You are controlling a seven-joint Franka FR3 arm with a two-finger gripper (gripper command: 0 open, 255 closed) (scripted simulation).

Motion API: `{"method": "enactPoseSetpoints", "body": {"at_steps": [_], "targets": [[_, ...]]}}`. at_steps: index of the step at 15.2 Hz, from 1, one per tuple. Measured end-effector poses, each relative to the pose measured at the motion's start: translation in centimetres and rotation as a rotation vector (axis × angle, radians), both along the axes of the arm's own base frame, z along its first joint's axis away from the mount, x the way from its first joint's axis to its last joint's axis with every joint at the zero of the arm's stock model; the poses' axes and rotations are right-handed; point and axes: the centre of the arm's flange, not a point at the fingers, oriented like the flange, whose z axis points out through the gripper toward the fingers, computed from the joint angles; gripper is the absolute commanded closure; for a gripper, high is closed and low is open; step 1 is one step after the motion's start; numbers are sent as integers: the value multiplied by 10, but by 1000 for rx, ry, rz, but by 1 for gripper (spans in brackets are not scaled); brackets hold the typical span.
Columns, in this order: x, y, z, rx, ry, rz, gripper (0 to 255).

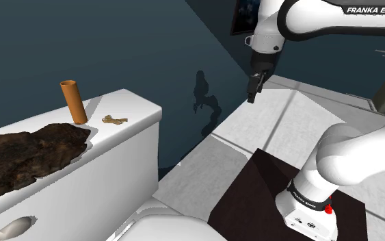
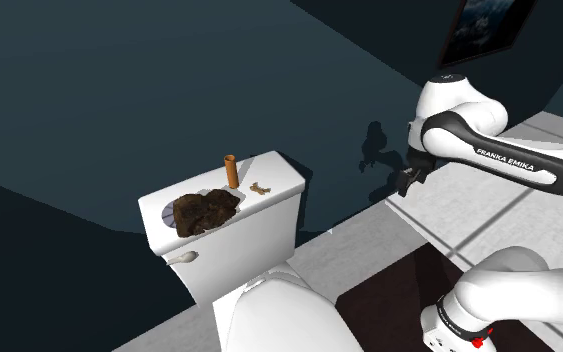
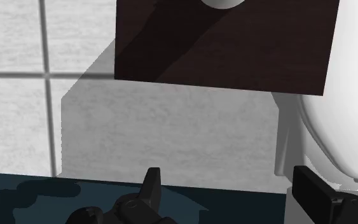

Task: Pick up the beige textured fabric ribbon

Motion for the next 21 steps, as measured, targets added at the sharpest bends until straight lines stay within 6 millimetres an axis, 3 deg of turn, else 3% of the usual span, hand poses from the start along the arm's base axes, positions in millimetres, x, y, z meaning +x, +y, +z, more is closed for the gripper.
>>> {"method": "enactPoseSetpoints", "body": {"at_steps": [4,21], "targets": [[14,22,-2,1,-8,-7,0],[128,205,-10,16,-76,-64,0]]}}
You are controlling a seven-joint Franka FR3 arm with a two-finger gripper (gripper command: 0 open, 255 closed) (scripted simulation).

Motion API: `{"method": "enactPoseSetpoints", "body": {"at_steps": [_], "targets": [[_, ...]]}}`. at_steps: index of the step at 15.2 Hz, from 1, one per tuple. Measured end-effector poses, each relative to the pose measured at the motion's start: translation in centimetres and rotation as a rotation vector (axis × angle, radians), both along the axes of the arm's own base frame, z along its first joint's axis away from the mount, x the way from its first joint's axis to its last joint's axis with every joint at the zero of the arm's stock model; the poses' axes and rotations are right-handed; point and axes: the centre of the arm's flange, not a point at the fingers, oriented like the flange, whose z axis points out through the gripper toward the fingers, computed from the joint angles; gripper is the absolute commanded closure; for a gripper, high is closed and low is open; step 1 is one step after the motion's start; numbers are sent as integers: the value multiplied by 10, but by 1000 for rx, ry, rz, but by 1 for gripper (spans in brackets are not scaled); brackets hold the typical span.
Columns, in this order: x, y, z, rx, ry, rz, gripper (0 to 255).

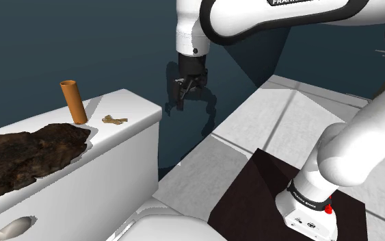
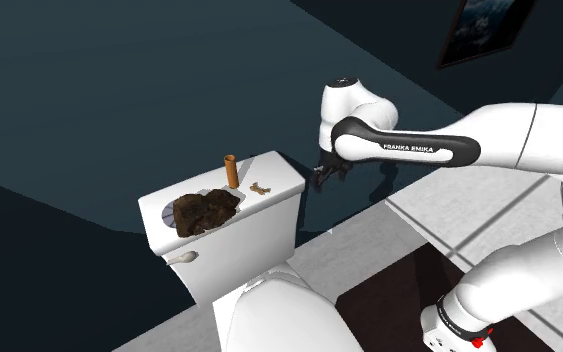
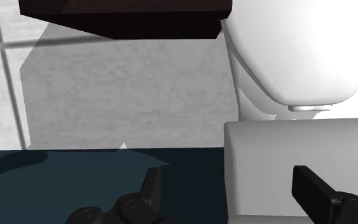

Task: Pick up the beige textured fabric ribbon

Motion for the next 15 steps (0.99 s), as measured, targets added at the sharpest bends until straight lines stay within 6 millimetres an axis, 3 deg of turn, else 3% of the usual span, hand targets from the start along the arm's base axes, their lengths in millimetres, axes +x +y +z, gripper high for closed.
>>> {"method": "enactPoseSetpoints", "body": {"at_steps": [15], "targets": [[108,158,0,16,-59,-50,0]]}}
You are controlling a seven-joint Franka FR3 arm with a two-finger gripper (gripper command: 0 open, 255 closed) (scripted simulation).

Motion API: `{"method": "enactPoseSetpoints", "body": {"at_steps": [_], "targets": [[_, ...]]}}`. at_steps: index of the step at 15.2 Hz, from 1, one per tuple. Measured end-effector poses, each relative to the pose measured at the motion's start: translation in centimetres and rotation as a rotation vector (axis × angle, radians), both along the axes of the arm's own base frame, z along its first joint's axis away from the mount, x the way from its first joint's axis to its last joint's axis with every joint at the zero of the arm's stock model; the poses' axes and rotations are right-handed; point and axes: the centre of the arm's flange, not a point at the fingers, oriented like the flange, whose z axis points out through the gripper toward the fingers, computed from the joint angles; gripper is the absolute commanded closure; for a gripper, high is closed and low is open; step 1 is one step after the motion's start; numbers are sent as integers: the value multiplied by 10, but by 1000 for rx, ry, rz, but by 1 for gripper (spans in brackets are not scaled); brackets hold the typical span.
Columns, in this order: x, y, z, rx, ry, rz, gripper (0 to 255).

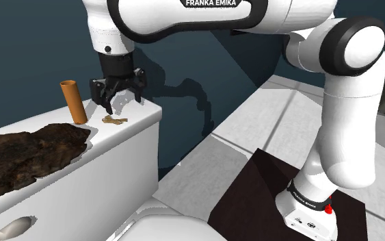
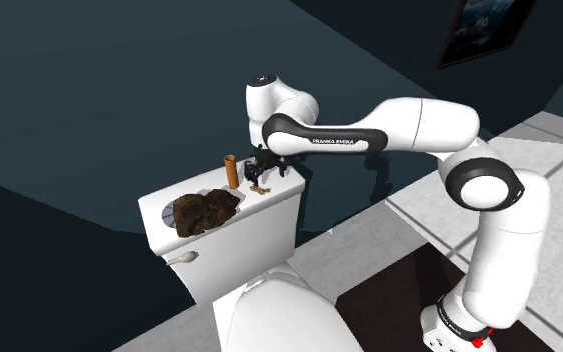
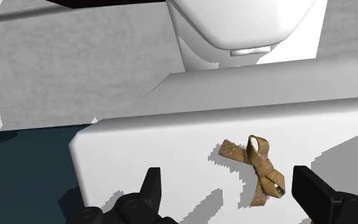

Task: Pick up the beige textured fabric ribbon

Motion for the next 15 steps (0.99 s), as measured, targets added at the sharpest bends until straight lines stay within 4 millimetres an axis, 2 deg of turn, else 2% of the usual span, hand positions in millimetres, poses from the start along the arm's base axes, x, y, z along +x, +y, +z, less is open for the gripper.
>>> {"method": "enactPoseSetpoints", "body": {"at_steps": [4,12,13,15], "targets": [[26,37,4,4,-14,-12,0],[31,43,-34,3,-17,-17,0],[31,43,-36,3,-17,-17,255],[29,46,-32,14,-26,-13,255]]}}
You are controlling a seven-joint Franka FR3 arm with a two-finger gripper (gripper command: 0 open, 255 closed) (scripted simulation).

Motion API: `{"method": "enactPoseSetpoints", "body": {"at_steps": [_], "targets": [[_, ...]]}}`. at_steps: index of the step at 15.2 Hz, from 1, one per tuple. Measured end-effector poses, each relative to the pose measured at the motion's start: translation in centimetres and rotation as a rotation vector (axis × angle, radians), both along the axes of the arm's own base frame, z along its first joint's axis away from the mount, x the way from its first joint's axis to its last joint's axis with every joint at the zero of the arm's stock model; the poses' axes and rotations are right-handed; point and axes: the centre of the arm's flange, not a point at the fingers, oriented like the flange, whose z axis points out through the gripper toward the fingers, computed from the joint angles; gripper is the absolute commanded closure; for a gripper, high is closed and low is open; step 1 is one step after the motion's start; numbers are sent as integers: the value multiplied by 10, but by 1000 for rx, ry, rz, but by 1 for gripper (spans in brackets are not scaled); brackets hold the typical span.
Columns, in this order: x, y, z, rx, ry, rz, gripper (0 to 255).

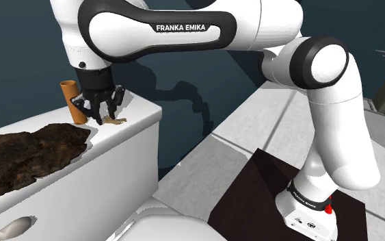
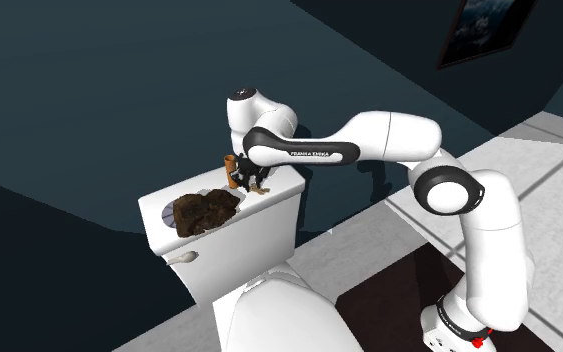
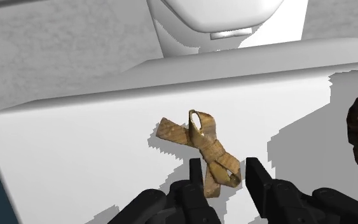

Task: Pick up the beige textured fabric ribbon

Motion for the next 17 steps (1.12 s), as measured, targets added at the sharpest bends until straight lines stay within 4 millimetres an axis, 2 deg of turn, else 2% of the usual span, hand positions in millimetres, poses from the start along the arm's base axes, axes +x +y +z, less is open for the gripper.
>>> {"method": "enactPoseSetpoints", "body": {"at_steps": [10,17], "targets": [[2,-2,3,-8,6,-3,255],[2,-3,37,-11,8,-4,255]]}}
